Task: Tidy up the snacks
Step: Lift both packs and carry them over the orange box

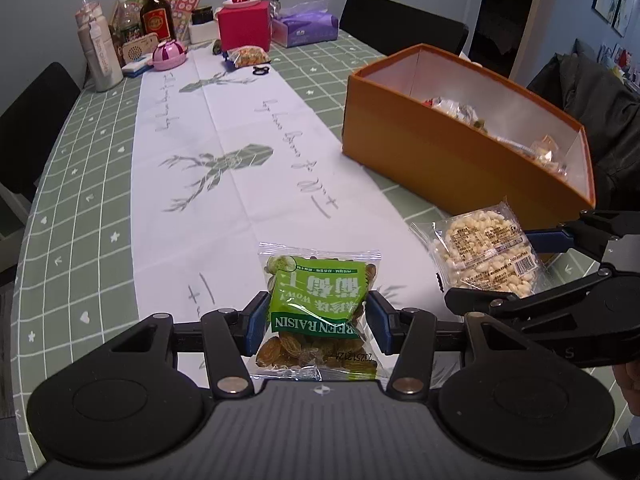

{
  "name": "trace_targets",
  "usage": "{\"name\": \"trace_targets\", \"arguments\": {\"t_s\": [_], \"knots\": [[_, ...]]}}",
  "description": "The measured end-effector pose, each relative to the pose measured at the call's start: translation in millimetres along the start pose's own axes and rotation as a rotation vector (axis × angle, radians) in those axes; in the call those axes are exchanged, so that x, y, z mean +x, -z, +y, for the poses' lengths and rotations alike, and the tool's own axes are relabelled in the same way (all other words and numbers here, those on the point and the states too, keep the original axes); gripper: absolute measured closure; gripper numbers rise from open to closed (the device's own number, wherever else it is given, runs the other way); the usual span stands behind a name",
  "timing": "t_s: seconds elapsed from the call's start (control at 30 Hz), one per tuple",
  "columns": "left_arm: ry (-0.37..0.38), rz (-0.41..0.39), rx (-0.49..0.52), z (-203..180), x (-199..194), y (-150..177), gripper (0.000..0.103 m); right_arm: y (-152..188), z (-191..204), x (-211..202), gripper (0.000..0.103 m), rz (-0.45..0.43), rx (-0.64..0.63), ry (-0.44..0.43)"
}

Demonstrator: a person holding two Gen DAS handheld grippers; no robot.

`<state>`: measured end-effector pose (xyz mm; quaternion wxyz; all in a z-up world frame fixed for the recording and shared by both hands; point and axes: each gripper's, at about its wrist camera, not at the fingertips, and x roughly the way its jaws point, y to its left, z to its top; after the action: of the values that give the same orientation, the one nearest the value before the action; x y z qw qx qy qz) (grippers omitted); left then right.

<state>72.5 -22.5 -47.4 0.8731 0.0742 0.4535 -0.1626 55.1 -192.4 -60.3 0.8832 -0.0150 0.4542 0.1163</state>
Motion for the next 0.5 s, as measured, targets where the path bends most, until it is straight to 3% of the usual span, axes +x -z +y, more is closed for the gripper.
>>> {"name": "trace_targets", "arguments": {"t_s": [0.5], "knots": [[0.065, -0.109, 0.128, -52, -10, -71, 0.044, -42, -57, -60, 0.022, -0.099, 0.088, 0.072]]}}
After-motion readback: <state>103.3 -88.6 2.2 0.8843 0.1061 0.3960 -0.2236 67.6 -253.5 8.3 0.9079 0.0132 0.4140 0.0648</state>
